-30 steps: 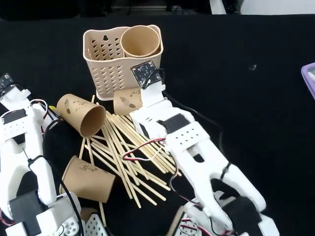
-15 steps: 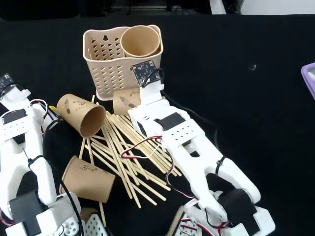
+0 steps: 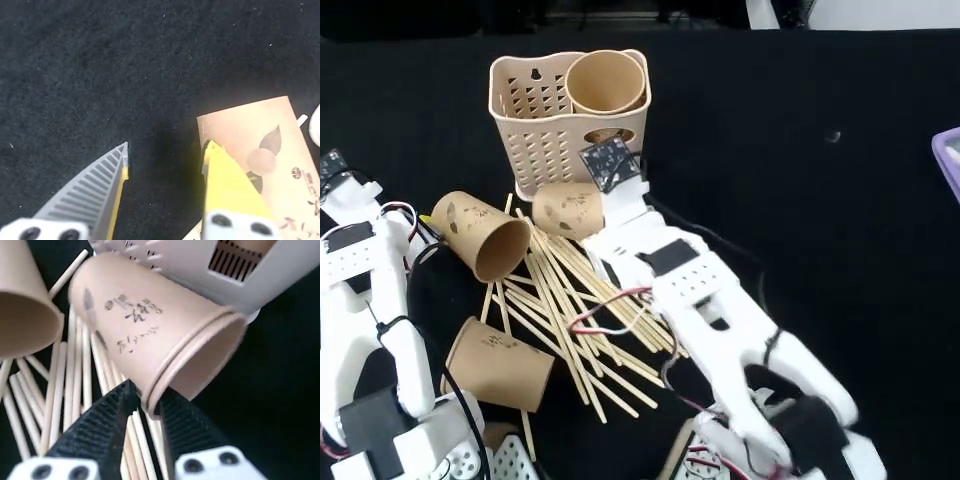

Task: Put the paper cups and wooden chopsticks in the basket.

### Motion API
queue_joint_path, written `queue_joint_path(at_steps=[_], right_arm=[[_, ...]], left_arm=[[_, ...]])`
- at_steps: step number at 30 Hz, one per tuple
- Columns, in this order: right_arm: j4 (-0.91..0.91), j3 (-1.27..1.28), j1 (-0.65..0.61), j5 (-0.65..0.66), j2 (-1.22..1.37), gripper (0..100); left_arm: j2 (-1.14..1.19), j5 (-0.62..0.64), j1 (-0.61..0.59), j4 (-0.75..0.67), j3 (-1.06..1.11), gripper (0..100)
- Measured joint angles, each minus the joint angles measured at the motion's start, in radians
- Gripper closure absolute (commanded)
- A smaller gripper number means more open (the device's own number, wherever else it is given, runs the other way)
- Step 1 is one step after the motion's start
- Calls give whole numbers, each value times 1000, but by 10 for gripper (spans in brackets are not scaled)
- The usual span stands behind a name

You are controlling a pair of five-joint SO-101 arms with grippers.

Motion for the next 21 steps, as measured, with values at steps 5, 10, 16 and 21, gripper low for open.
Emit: queue_joint_path(at_steps=[5,10,16,21], right_arm=[[147,48,3,14,-244,988],[384,49,38,183,-522,988],[575,46,307,397,-660,988],[615,46,391,488,-589,956]], left_arm=[[0,0,0,0,0,762],[0,0,0,0,0,762],[0,0,0,0,0,762],[0,0,0,0,0,762]])
